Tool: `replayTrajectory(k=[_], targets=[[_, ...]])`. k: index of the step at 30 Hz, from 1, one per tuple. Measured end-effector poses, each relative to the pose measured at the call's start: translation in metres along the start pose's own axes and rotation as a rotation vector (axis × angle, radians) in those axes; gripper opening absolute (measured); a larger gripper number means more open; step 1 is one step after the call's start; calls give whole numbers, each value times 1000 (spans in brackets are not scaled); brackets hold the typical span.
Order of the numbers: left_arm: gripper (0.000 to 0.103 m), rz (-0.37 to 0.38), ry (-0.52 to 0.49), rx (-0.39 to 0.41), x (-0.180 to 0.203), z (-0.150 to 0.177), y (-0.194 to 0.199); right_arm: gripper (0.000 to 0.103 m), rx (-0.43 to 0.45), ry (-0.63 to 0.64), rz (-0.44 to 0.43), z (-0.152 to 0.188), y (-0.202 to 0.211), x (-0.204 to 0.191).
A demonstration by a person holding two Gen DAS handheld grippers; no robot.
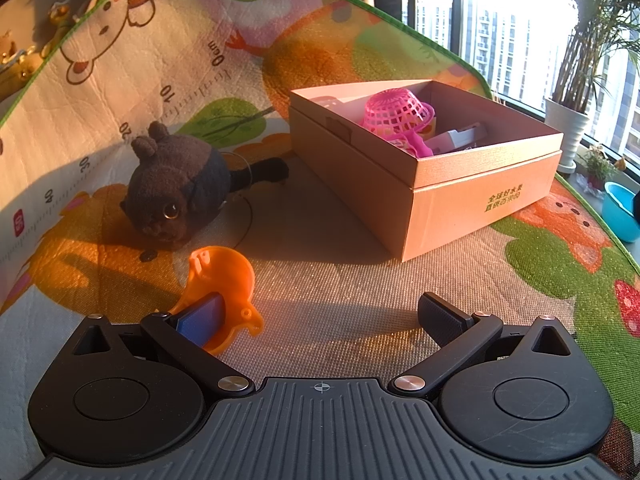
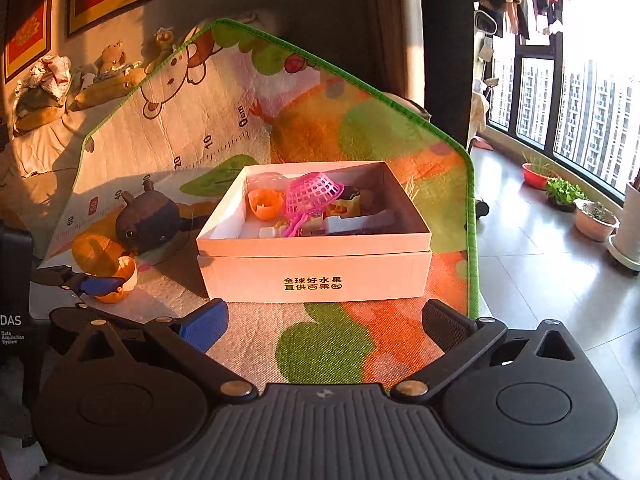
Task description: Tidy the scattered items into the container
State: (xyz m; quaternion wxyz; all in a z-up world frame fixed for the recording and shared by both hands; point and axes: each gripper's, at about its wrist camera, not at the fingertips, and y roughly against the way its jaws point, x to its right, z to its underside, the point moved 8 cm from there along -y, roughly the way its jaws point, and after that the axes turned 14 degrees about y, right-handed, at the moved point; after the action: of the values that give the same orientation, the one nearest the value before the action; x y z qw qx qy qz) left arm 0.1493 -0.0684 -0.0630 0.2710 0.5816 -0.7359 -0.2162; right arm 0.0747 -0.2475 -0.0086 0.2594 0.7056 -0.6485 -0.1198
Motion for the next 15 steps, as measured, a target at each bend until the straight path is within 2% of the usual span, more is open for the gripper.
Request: replayTrajectory(k=[4,7,10,15], targets=[[103,-4,-5,1,0,-1,0,103,-1,-9,-22,-2,-12,-3],[103,35,-18,-38,-3,-1,3,103,1,23,-46,-10,-18,-11],[103,56,-39,-108,-6,8,15,103,18,75,-85,-23,-23,-27],[103,104,-74,-114,-9,22,35,103,35,134,-176,-54,-36,-63]])
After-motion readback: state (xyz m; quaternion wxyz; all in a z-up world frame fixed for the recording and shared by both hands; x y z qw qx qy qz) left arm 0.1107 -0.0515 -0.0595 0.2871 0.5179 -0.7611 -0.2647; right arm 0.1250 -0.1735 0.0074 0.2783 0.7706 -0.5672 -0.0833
